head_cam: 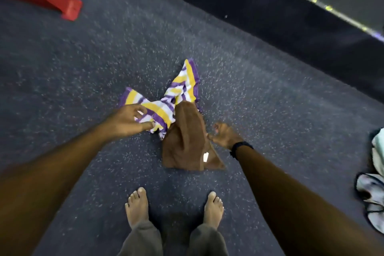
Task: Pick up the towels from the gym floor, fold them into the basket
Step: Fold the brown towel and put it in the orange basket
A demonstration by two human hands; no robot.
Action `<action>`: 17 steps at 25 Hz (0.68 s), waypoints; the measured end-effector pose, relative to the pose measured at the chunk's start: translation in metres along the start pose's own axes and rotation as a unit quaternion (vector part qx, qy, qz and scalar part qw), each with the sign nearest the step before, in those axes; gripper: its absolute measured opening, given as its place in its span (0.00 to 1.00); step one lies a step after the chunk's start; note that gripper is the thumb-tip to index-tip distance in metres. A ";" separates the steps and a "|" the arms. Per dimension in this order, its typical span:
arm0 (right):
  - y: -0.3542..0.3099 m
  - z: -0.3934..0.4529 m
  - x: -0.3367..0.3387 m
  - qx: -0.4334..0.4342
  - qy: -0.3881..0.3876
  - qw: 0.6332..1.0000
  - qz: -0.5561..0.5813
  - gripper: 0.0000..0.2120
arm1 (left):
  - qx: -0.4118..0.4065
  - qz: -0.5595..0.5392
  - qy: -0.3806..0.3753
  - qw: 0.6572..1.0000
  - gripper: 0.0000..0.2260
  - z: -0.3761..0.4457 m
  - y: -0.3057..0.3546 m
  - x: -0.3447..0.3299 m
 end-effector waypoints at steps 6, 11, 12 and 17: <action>0.025 0.078 -0.077 -0.084 -0.016 0.993 0.078 0.35 | 0.033 0.005 -0.030 0.999 0.21 0.055 -0.063 -0.049; 0.033 0.095 -0.093 -0.066 0.104 0.986 0.117 0.28 | 0.046 0.036 -0.044 0.997 0.22 0.061 -0.083 -0.055; 0.031 0.090 -0.089 -0.053 0.137 0.983 0.113 0.21 | 0.047 0.031 -0.045 0.997 0.22 0.059 -0.081 -0.053; -0.012 0.042 -0.034 0.099 0.175 0.968 0.148 0.09 | 0.015 0.020 -0.013 1.000 0.22 0.025 -0.040 -0.012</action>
Point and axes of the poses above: each hand's wrist, its own z-axis towards the middle knuckle, its own x-axis out of the back of the hand, y = z × x, the point moved 3 cm from there along z, towards the middle knuckle, and after that the axes turned 1 degree about -y, right-handed, at the moved point
